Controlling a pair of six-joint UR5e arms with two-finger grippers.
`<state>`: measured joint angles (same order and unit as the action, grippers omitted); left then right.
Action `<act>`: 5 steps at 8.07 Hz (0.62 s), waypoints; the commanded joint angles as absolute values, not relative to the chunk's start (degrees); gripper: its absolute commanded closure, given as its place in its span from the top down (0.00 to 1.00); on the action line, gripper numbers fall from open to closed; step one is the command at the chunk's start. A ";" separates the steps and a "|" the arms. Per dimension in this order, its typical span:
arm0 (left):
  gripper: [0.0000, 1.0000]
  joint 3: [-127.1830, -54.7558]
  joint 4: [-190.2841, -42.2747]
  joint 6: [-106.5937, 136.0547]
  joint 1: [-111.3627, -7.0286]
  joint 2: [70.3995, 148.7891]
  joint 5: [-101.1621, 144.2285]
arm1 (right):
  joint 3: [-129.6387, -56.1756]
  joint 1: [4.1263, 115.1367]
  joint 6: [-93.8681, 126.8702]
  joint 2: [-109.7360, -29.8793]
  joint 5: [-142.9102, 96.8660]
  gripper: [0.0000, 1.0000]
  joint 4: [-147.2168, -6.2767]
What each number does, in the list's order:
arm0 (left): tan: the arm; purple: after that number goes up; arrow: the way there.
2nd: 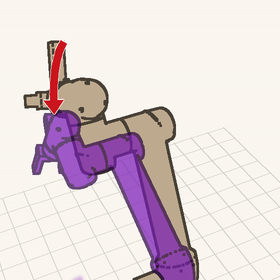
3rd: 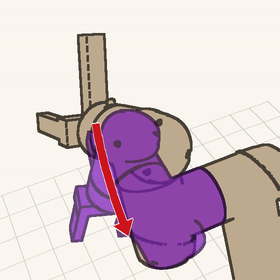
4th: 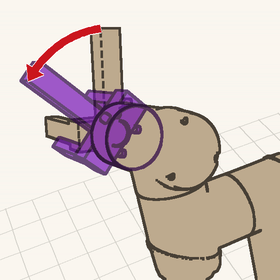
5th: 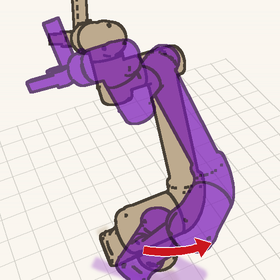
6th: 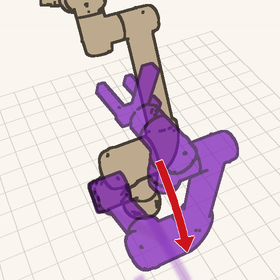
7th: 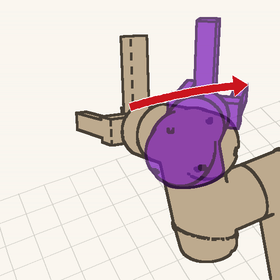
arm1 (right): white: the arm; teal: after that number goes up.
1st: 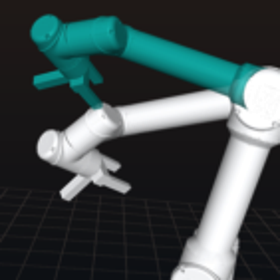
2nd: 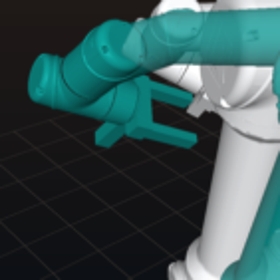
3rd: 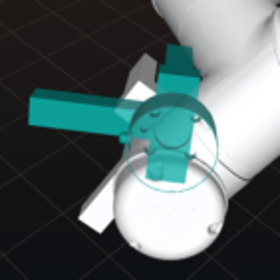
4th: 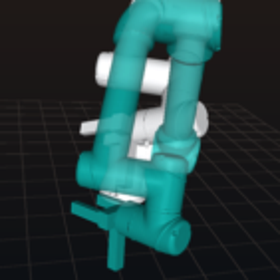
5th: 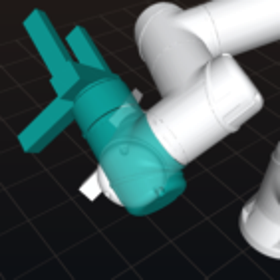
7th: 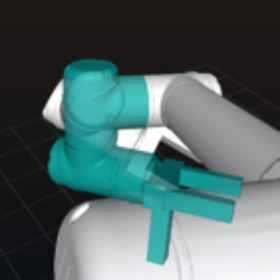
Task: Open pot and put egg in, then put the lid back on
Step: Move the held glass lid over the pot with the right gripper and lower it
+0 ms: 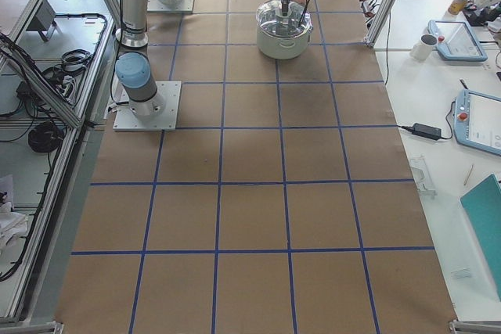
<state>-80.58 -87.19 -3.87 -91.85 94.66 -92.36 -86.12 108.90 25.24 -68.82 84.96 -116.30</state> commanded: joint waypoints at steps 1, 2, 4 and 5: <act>1.00 -80.60 -87.19 -3.87 -91.85 94.66 -92.46 | -86.31 108.90 25.31 -68.82 84.99 0.03 -117.07; 1.00 -80.60 -87.19 -3.87 -91.85 94.66 -92.46 | -86.31 108.90 25.49 -68.82 84.99 0.07 -117.42; 1.00 -80.60 -87.19 -3.87 -91.76 94.57 -92.55 | -86.40 108.90 25.49 -68.73 85.08 0.25 -117.42; 1.00 -80.60 -87.19 -3.87 -91.76 94.57 -92.46 | -86.40 108.90 25.66 -68.73 85.08 0.32 -117.42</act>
<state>-80.60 -87.19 -3.87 -91.80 94.61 -92.49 -86.37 108.90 25.45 -68.77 85.05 -117.37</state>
